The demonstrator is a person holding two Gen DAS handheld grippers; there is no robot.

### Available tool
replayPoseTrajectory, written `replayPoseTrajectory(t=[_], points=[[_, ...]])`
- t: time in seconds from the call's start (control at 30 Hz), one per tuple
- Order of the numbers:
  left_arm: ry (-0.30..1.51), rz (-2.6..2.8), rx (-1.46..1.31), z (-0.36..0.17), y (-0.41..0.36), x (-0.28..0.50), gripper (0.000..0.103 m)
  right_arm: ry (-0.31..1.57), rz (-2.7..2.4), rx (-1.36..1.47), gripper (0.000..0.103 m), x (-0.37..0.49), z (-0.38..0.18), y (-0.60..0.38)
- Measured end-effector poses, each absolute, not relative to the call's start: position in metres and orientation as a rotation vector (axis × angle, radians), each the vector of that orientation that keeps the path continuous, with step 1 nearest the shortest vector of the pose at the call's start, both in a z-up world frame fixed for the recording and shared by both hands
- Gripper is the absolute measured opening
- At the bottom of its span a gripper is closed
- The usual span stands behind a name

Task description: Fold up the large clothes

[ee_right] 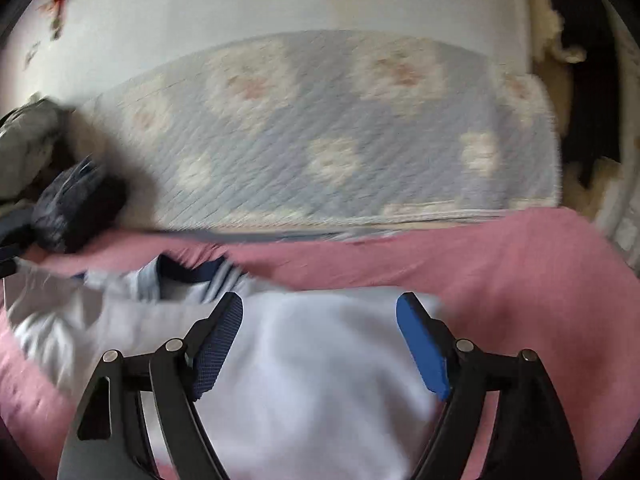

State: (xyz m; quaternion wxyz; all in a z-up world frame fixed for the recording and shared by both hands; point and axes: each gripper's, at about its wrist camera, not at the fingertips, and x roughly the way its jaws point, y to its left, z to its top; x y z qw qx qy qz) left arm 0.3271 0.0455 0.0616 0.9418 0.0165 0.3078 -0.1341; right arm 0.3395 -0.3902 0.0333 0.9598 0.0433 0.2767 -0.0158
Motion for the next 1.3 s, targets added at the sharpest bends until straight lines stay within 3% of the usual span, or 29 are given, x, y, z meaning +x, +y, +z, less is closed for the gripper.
replayPoseTrajectory(t=[0.33, 0.37, 0.4, 0.43, 0.47, 0.5, 0.53, 0.57, 0.77, 0.93, 1.0, 1.13, 1.2, 1.3], points=[[0.987, -0.197, -0.114, -0.013, 0.095, 0.342, 0.103, 0.825, 0.164, 0.367, 0.085, 0.347, -0.02, -0.436], [1.014, -0.193, -0.101, -0.023, 0.094, 0.345, 0.1, 0.845, 0.168, 0.376, 0.076, 0.351, -0.027, -0.433], [1.021, -0.209, -0.09, -0.029, 0.091, 0.348, 0.08, 0.842, 0.149, 0.367, 0.065, 0.35, -0.029, -0.431], [1.007, -0.251, -0.105, -0.032, 0.089, 0.35, 0.067, 0.829, 0.144, 0.344, 0.045, 0.35, -0.028, -0.424], [0.991, -0.278, -0.127, -0.029, 0.088, 0.349, 0.039, 0.803, 0.158, 0.327, 0.024, 0.349, -0.025, -0.417], [0.946, -0.27, -0.141, -0.019, 0.089, 0.348, 0.014, 0.762, 0.16, 0.307, 0.019, 0.345, -0.019, -0.412], [0.871, -0.299, -0.17, -0.004, 0.093, 0.345, 0.011, 0.711, 0.131, 0.281, 0.016, 0.341, -0.012, -0.407], [0.827, -0.324, -0.2, 0.008, 0.096, 0.346, 0.011, 0.649, 0.085, 0.258, 0.008, 0.334, -0.001, -0.402], [0.657, -0.276, -0.204, 0.047, 0.099, 0.362, 0.011, 0.505, -0.112, 0.067, 0.008, 0.345, 0.039, -0.378], [0.832, -0.251, -0.189, -0.005, 0.103, 0.395, 0.013, 0.75, -0.115, 0.128, 0.009, 0.396, -0.022, -0.395], [0.847, -0.204, -0.104, -0.021, 0.098, 0.399, 0.025, 0.792, -0.145, 0.081, 0.016, 0.404, -0.039, -0.394], [0.863, -0.214, -0.169, -0.022, 0.109, 0.401, 0.037, 0.813, -0.162, 0.049, 0.023, 0.404, -0.04, -0.393], [0.898, -0.242, -0.168, -0.021, 0.109, 0.404, 0.054, 0.814, -0.165, 0.063, 0.026, 0.399, -0.036, -0.398], [0.949, -0.241, -0.121, -0.017, 0.108, 0.405, 0.057, 0.825, -0.191, 0.051, 0.045, 0.392, -0.03, -0.4]])
